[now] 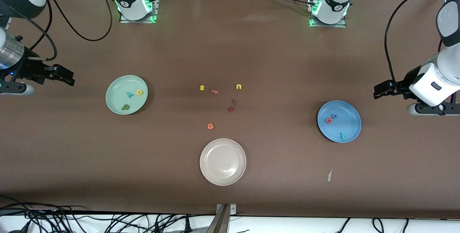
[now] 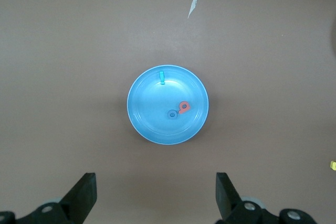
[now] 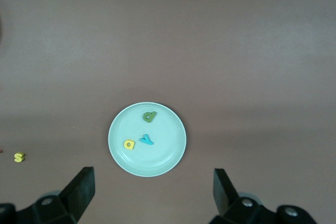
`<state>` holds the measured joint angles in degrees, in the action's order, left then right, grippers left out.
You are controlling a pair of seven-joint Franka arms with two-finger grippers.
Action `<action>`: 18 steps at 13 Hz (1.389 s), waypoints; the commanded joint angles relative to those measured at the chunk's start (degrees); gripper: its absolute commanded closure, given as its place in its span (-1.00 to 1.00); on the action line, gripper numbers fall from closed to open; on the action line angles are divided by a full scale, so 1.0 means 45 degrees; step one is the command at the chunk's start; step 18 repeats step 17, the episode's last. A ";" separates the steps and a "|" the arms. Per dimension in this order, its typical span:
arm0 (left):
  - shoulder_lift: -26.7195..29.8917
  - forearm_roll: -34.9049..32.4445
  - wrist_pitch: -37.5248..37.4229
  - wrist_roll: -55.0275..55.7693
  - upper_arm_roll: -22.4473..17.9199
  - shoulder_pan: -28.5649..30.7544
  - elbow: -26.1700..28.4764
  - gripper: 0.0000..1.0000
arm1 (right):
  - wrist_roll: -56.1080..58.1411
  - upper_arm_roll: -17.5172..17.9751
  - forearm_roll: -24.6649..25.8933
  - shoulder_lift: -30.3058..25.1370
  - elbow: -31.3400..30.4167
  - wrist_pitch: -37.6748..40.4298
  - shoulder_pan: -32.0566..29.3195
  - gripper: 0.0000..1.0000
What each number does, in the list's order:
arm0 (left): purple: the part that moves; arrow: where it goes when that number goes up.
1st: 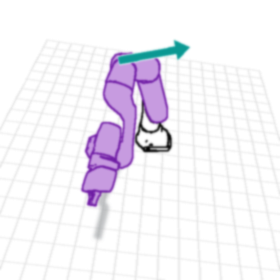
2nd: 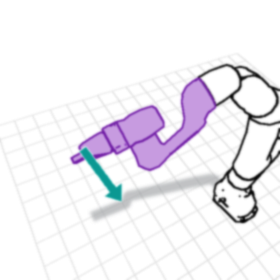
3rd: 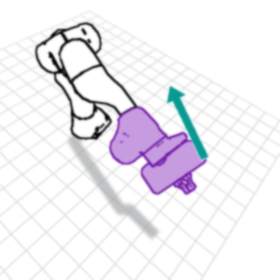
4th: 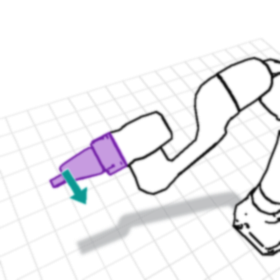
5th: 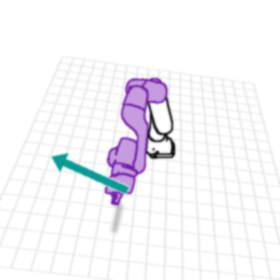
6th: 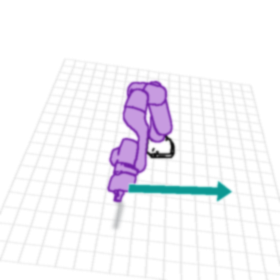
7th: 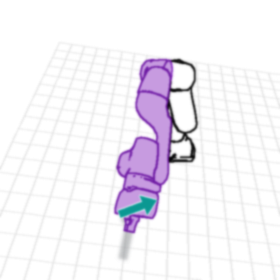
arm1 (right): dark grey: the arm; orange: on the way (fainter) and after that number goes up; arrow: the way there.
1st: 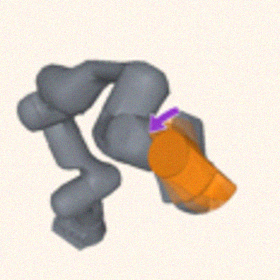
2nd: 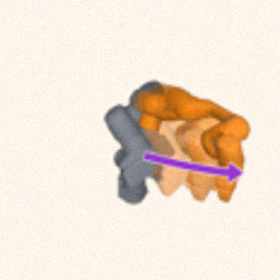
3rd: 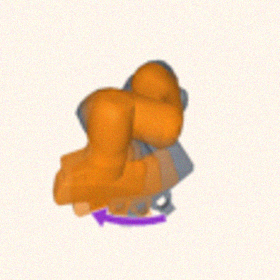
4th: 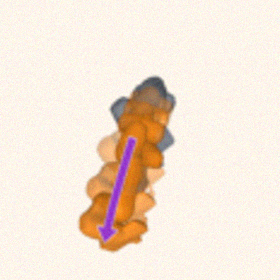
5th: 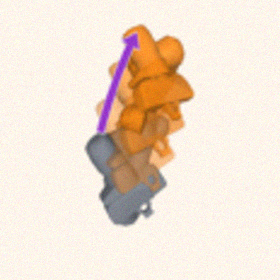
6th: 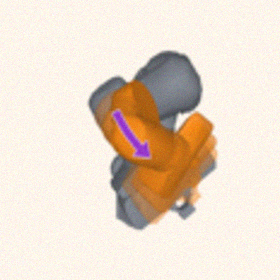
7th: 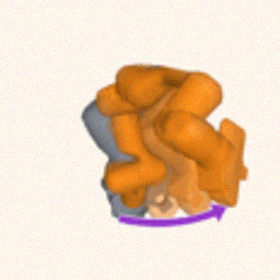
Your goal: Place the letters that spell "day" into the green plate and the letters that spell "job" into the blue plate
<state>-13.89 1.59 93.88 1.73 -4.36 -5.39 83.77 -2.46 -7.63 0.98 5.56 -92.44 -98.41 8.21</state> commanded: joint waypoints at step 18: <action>0.0255 0.0272 -0.0374 0.0026 -0.0164 -0.0149 0.0115 -1.00 | 0.0332 0.0114 -0.0726 0.0072 0.0914 0.0735 0.0089 -1.00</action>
